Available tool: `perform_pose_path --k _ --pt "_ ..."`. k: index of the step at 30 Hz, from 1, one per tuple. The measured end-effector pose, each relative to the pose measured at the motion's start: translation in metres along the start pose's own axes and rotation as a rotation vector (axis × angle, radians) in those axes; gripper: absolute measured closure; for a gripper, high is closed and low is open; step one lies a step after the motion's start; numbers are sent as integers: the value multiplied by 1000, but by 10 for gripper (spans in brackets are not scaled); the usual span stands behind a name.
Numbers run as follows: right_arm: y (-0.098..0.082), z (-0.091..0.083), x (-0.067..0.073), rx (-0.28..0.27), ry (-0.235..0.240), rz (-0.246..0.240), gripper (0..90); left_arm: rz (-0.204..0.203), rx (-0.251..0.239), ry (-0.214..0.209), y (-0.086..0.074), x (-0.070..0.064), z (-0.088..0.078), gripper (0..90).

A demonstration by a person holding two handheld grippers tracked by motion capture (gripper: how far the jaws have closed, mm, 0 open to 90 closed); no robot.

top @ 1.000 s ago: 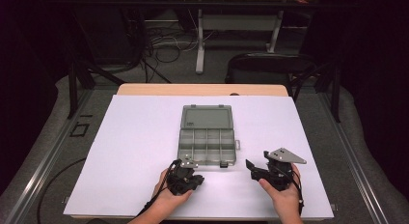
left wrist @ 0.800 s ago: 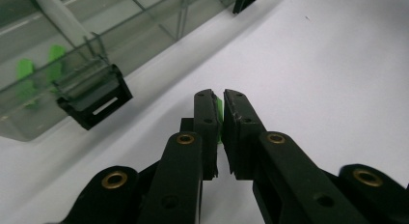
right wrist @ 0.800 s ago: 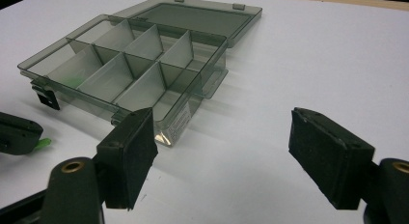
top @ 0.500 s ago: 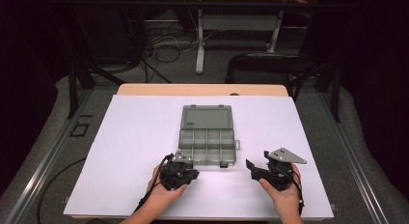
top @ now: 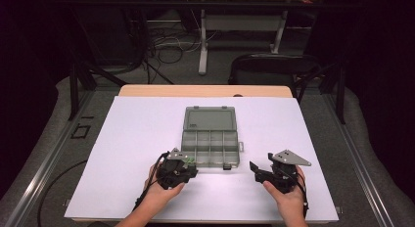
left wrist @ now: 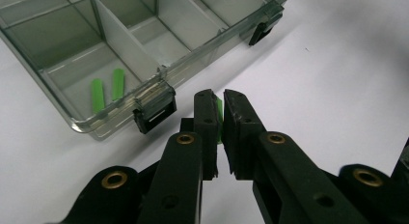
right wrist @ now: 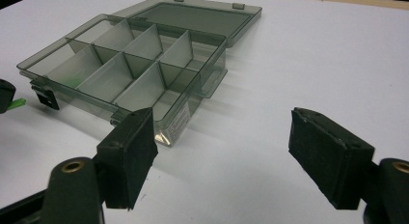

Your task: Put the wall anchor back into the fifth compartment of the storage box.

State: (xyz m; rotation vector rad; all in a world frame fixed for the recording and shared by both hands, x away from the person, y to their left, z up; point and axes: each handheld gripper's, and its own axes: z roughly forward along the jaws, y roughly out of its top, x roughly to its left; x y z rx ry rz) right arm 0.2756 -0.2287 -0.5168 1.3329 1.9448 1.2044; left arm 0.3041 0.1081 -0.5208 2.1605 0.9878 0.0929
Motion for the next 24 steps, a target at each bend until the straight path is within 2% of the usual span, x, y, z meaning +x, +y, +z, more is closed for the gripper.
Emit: perform_pose_path --k 6,7,8,9,12,15,17,18,19,22,24 --pt "0 0 0 -1 4 2 240 -12 -28 13 6 8 -8 844" --pt "-1 2 1 -14 3 3 240 -17 -30 11 7 10 -9 844" --pt "1 -1 0 25 13 -1 240 -21 -36 13 8 12 -10 844" --pt "1 -1 0 27 11 0 240 -24 -44 19 10 14 -11 844" --pt "0 1 1 6 7 2 240 -18 -46 29 15 21 -12 844" --pt "0 0 1 14 6 -2 240 -43 -60 33 19 28 -11 845" --pt "0 -1 0 30 7 0 240 -52 -51 33 22 33 -7 845" --pt "0 -1 0 30 5 0 240 -46 -41 35 23 35 -5 845" --pt "0 1 0 14 5 1 240 -52 -35 42 24 37 -3 845" --pt "0 -1 0 30 9 -6 240 -70 -26 55 26 41 4 845" --pt "0 1 0 15 6 1 240 -74 -18 55 27 44 7 845"
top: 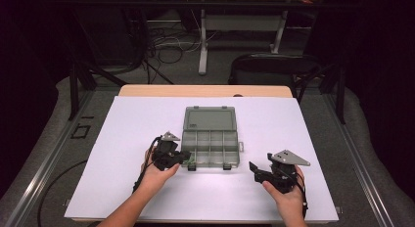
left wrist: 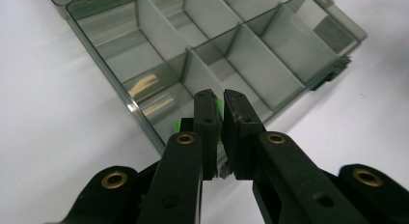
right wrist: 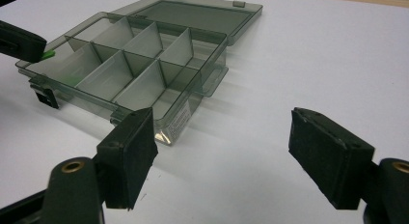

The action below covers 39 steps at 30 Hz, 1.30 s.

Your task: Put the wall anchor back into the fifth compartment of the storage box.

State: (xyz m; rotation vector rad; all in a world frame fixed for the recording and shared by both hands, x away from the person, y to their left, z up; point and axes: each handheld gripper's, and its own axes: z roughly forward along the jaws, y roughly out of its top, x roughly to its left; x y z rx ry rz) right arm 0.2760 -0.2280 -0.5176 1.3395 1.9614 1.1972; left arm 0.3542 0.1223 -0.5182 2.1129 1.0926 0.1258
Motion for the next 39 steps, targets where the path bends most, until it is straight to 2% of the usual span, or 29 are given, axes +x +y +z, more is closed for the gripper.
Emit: perform_pose_path --k 1,3,6,8,10,15,16,18,31,38,39 --pt "0 -1 0 18 2 -6 240 -1 -2 8 0 0 2 845" --pt "0 -1 0 21 2 -4 240 5 3 17 1 2 5 845" --pt "0 -1 0 16 4 -5 240 -3 8 18 1 2 7 845" --pt "0 1 0 -7 1 -3 240 5 8 27 1 2 8 845" --pt "0 1 0 2 5 -2 240 13 13 38 1 1 10 845" --pt "0 1 0 -1 3 -3 240 15 25 45 1 0 14 845" --pt "0 0 0 21 6 -5 240 18 26 45 0 -1 15 845" --pt "-1 1 0 2 3 -2 240 18 30 49 0 -1 17 844" --pt "-1 1 1 9 4 -1 240 12 44 59 1 1 19 841" --pt "-1 1 0 1 4 -3 240 7 22 51 1 2 13 773" --pt "0 0 0 21 5 -5 240 2 17 48 1 2 11 756"
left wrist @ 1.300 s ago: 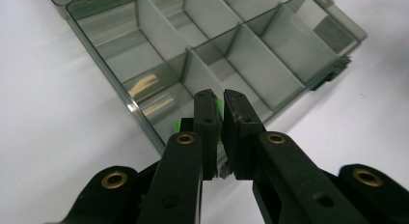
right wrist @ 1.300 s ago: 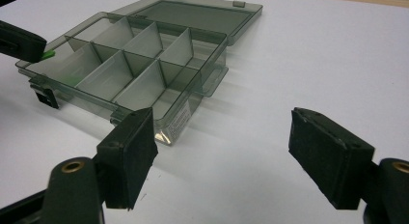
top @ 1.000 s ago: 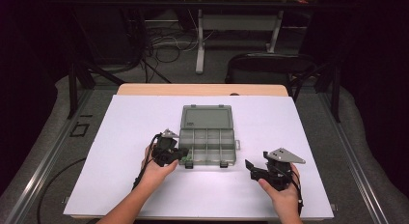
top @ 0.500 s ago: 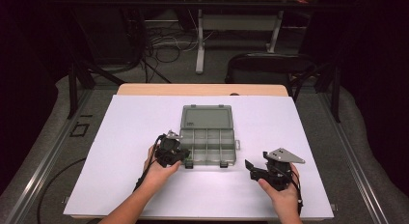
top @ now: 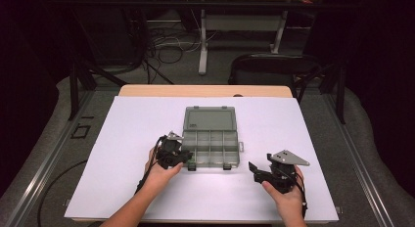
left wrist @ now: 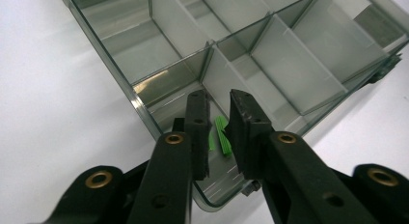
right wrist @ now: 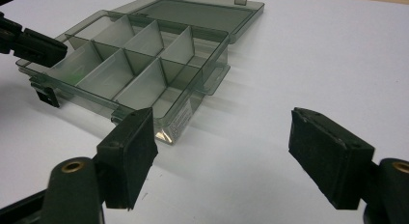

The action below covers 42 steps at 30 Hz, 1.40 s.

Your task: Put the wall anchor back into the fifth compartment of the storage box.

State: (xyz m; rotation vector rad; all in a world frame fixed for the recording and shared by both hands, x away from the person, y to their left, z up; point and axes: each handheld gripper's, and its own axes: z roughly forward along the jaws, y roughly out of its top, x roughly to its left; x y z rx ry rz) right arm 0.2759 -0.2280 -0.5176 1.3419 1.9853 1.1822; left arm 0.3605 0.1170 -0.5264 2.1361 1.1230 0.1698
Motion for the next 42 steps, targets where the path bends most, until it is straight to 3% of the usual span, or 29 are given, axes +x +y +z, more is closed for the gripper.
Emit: perform_pose_path --k 3,9,12,14,16,19,22,23,30,36,38,40,42 --pt "-1 2 0 -25 -5 6 240 -5 -25 -5 -1 1 -5 702" --pt "-1 2 0 -21 -2 1 240 0 -60 -21 -4 1 -15 594" --pt "0 1 0 -22 -2 2 240 27 -73 -8 -6 1 -18 542" --pt "0 0 0 1 0 -1 240 23 -80 -13 -7 2 -21 521" --pt "-1 2 0 -22 -3 3 240 12 -101 -16 -8 1 -22 487" --pt "0 1 0 4 2 -1 240 26 -123 -7 -10 2 -24 441" --pt "-1 2 -1 -11 1 3 240 10 -136 -16 -12 6 -24 433" --pt "0 1 -1 10 1 1 240 9 -140 -15 -12 7 -25 433" --pt "-1 2 -2 13 2 0 239 -33 -166 -27 -13 16 -32 436" --pt "-1 3 -2 21 4 -7 238 -19 -171 -7 -10 21 -36 418" --pt "-1 5 -1 5 0 -4 235 -31 -170 -30 -9 21 -36 415" --pt "0 4 -1 33 7 0 233 -34 -164 -48 -7 21 -36 415" --pt "1 6 -2 19 9 7 231 -30 -160 -49 -6 21 -35 413"
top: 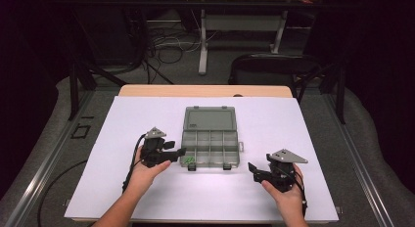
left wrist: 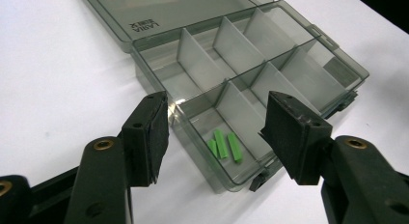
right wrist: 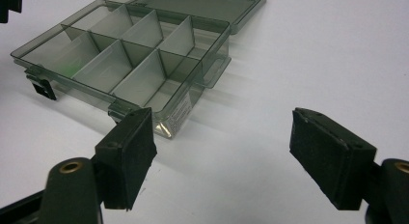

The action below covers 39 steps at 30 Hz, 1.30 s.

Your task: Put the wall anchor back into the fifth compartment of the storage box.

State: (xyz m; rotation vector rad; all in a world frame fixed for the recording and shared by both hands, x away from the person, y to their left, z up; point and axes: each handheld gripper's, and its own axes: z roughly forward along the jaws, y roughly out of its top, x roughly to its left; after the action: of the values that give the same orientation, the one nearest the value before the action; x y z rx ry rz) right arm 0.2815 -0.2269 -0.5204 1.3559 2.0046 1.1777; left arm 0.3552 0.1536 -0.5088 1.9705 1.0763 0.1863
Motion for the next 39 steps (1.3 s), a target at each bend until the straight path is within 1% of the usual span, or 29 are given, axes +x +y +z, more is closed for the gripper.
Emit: perform_pose_path --k 1,2,3,4,5,6,8,9,10,11,12,13,14,16,17,18,20,21,23,24,26,28,29,30,31,35,37,39 --pt "2 -2 0 23 0 2 231 4 6 4 1 0 0 409" --pt "3 -1 -1 16 2 7 230 16 9 9 2 0 1 402" --pt "5 0 -1 15 6 14 229 14 9 13 3 -1 1 393" --pt "8 0 -1 27 8 15 228 29 15 14 5 -1 1 385" --pt "11 -1 -1 52 14 16 226 33 7 9 7 -1 1 385" --pt "14 -1 -1 63 11 7 223 43 7 11 9 -1 1 386" --pt "19 1 1 60 17 7 218 42 11 8 12 -1 0 381" --pt "22 1 1 79 22 0 216 45 17 7 15 -1 -1 380" --pt "24 3 2 69 21 0 214 47 16 4 17 0 -1 380" --pt "27 4 2 78 16 -14 211 55 15 8 19 1 -2 380" --pt "31 4 2 98 14 -26 208 51 16 10 22 2 -3 380" --pt "36 6 2 87 15 -22 207 51 8 15 24 2 -3 380" --pt "39 7 2 89 23 -22 206 55 8 19 26 4 -4 380" --pt "49 8 1 97 30 -19 203 43 1 17 30 6 -4 381" --pt "54 9 0 98 29 -26 203 30 0 18 32 7 -4 382" --pt "60 10 0 116 31 -26 203 28 1 18 34 8 -4 385" --pt "69 13 -1 125 42 -24 203 36 10 24 39 10 -4 387" --pt "73 17 -1 118 45 -15 203 38 7 25 41 11 -4 389" --pt "81 20 -2 142 49 -28 203 27 6 23 45 11 -4 390" --pt "85 23 -1 134 47 -20 203 28 4 21 47 11 -4 388" --pt "93 27 0 144 57 -25 203 22 7 31 51 12 -4 386" --pt "101 30 0 150 60 -32 207 29 12 40 55 14 -4 385" --pt "105 30 0 169 62 -37 207 31 13 44 57 15 -3 383" --pt "109 32 1 156 63 -36 209 37 14 49 59 16 -2 382" --pt "114 33 1 159 61 -40 210 40 23 53 61 17 -2 380" --pt "130 40 0 167 50 -51 216 29 23 56 66 24 3 374" --pt "136 46 -1 177 40 -59 219 23 25 52 68 27 6 374" --pt "139 53 -3 182 27 -57 219 25 31 59 69 31 9 374"
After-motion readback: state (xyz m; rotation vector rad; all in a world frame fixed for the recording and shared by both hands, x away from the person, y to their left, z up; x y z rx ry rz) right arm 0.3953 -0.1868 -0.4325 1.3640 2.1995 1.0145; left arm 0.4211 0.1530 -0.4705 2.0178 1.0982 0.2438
